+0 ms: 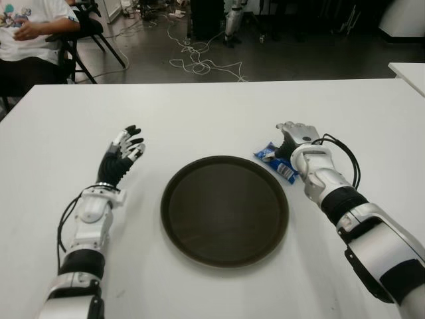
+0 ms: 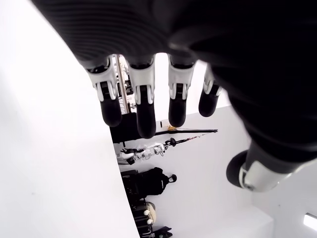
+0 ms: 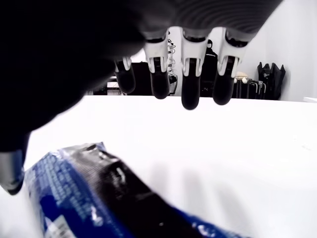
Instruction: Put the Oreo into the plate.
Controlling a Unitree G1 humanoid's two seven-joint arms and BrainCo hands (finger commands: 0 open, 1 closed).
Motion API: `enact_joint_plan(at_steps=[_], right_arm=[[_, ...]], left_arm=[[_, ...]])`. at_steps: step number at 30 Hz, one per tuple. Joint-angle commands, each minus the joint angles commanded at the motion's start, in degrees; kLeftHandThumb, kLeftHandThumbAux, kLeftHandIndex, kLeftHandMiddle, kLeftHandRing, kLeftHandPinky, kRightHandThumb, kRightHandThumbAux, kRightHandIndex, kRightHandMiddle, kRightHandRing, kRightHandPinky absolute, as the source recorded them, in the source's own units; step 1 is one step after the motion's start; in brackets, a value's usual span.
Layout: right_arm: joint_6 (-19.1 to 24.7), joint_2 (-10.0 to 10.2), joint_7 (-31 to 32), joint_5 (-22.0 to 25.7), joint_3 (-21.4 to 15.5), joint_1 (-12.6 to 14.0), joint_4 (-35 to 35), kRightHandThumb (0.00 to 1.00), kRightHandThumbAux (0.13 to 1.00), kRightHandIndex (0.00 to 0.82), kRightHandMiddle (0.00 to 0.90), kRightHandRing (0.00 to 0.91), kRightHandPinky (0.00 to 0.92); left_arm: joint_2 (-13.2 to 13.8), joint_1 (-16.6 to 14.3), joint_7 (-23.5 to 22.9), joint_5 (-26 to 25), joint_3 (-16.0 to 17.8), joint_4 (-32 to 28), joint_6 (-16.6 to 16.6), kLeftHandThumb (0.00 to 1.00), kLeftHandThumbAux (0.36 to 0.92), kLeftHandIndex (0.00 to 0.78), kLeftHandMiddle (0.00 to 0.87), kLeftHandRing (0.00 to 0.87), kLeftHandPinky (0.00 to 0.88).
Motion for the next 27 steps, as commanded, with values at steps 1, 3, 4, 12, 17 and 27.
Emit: enact_joint_plan(at_steps=[1, 3, 4, 12, 17, 27], right_arm=[[0.2, 0.0, 0.1, 0.1, -0.1, 0.0, -0.1, 0.000, 0.466, 0.118, 0.143, 0.145, 0.203], [0.4, -0.1, 0.4, 0.2, -0.2, -0.1, -0.3, 0.000, 0.472, 0.118, 0.147, 0.155, 0.218], [0.5, -0.1, 0.4, 0.2, -0.3, -0.1, -0.4, 0.000, 0.475, 0.119, 0.149, 0.158, 0.221], [0.2, -0.1, 3.1, 0.7, -0.3, -0.2, -0.9, 0.000, 0.497, 0.134, 0.162, 0.172, 0.229], [0.1, -0.1, 4.7, 0.8, -0.2, -0.2, -1.2, 0.000, 0.502, 0.141, 0.172, 0.186, 0.238], [-1.2, 0.1, 5.7, 1.4, -0.2, 0.1, -1.1, 0.000, 0.509, 0.180, 0.207, 0.219, 0.260]], left_arm=[[0.0, -0.1, 0.0, 0.0, 0.0, 0.2, 0.0, 0.181, 0.585, 0.075, 0.145, 0.148, 0.141], [0.1, -0.1, -0.1, -0.1, 0.1, 0.3, 0.1, 0.184, 0.581, 0.078, 0.146, 0.148, 0.152], [0.1, -0.1, -0.2, -0.1, 0.1, 0.3, 0.1, 0.187, 0.581, 0.080, 0.147, 0.148, 0.157], [-0.1, 0.0, -0.6, -0.6, 0.2, -0.1, 0.7, 0.213, 0.592, 0.086, 0.153, 0.146, 0.138], [-0.2, 0.3, -0.7, -0.8, 0.2, -0.5, 0.7, 0.205, 0.574, 0.075, 0.141, 0.139, 0.132], [-0.8, 0.4, 0.5, -0.8, 0.3, -0.9, 0.8, 0.187, 0.582, 0.086, 0.156, 0.153, 0.164]])
